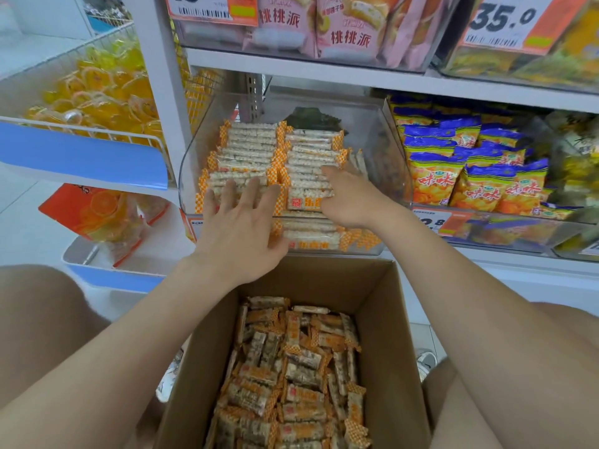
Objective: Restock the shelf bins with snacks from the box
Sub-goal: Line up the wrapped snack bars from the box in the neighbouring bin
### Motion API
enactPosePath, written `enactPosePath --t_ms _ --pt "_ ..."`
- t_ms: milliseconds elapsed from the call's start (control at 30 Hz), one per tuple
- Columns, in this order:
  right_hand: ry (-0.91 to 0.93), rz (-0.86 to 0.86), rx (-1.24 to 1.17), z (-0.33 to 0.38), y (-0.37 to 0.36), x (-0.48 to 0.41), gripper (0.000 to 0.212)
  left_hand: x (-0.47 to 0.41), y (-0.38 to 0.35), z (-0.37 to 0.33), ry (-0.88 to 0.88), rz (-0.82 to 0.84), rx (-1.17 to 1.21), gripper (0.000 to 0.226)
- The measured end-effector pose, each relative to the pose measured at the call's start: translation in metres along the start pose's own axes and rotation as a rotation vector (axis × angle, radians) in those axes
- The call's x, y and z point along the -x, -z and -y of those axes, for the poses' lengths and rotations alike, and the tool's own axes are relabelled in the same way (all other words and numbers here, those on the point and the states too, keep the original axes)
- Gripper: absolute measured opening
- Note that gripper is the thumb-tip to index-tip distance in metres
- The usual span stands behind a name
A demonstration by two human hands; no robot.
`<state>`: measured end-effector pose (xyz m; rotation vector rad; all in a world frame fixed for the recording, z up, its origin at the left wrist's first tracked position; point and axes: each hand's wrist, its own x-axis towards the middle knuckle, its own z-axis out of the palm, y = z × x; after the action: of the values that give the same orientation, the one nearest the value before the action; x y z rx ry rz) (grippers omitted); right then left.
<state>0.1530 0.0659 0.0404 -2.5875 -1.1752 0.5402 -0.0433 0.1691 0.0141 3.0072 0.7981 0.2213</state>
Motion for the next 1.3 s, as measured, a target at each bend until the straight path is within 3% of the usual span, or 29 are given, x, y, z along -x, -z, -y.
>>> enactPosePath --t_ms 67,167,233,300,400,500,600,733,900,1033,1133,1300 --pt "0.022 -0.125 0.067 0.0 0.001 0.012 0.078 0.004 0.004 0.001 -0.002 -0.044 0.07 0.086" --pt "0.161 -0.415 0.094 0.006 0.004 0.041 0.053 0.012 0.01 0.002 -0.078 -0.193 0.122 0.075" --pt "0.301 -0.531 0.034 0.014 0.003 0.067 0.032 0.021 0.015 -0.001 -0.165 -0.321 0.161 0.055" --pt "0.418 -0.525 0.029 0.021 -0.004 0.097 0.02 0.033 0.016 -0.005 -0.235 -0.381 0.217 0.031" --pt "0.406 -0.235 0.134 0.016 -0.034 0.132 0.014 0.053 0.001 -0.013 -0.279 -0.189 0.303 0.014" --pt "0.338 0.147 0.261 -0.002 -0.086 0.146 0.012 0.07 -0.032 -0.023 -0.301 0.319 0.162 0.018" --pt "0.276 0.406 0.325 -0.026 -0.144 0.146 0.01 0.084 -0.08 -0.034 -0.306 0.739 0.05 0.03" --pt "0.129 0.631 0.225 -0.063 -0.21 0.133 0.021 0.102 -0.141 -0.041 -0.237 1.0 0.043 0.038" --pt "-0.038 0.746 0.117 -0.096 -0.266 0.119 0.024 0.118 -0.201 -0.028 -0.159 1.215 0.035 0.045" --pt "-0.056 0.832 0.037 -0.094 -0.302 0.115 0.037 0.129 -0.225 -0.021 -0.104 1.319 0.085 0.053" --pt "-0.041 0.947 0.061 -0.087 -0.33 0.116 0.042 0.137 -0.236 -0.02 -0.072 1.331 0.133 0.056" --pt "0.015 1.037 0.19 -0.073 -0.351 0.126 0.03 0.145 -0.254 -0.011 -0.065 1.283 0.122 0.033"
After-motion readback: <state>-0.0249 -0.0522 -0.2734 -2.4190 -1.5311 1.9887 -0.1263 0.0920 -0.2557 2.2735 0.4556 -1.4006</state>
